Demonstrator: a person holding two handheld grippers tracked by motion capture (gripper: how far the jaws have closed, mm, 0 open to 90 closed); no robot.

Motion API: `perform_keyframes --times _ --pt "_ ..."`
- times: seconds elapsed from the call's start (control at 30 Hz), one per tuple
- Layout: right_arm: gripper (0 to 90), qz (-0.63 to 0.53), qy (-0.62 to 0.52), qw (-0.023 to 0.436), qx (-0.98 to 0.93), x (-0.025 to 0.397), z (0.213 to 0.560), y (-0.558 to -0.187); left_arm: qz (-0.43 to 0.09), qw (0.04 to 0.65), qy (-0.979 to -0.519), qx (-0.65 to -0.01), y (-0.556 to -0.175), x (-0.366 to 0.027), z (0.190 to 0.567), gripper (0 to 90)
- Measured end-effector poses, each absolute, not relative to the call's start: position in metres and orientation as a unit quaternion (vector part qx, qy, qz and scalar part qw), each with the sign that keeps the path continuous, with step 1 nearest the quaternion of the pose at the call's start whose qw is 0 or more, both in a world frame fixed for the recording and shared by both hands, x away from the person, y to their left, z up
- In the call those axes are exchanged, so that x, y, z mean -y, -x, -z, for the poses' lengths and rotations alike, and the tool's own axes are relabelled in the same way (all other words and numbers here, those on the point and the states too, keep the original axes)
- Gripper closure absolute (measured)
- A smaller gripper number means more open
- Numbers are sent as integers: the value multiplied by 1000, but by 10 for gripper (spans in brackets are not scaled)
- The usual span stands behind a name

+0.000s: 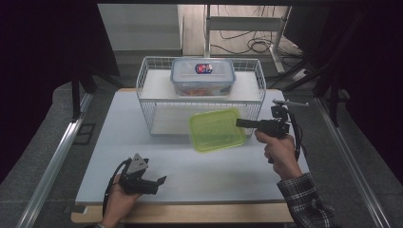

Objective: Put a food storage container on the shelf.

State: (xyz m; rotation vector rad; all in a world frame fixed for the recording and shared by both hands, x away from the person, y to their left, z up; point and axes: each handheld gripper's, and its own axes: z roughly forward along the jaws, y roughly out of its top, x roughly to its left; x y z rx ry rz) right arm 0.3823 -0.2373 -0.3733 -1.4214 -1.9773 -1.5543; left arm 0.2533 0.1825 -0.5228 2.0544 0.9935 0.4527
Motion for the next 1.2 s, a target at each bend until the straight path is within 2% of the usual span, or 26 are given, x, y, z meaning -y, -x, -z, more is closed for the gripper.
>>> perform_keyframes --times 0.63,1.2 --pt "807 557 484 128 663 233 345 -391 -179 400 -808 -394 -253 -183 523 73" --pt "807 582 475 108 651 225 293 -403 -178 399 -809 -393 -253 -183 522 73"
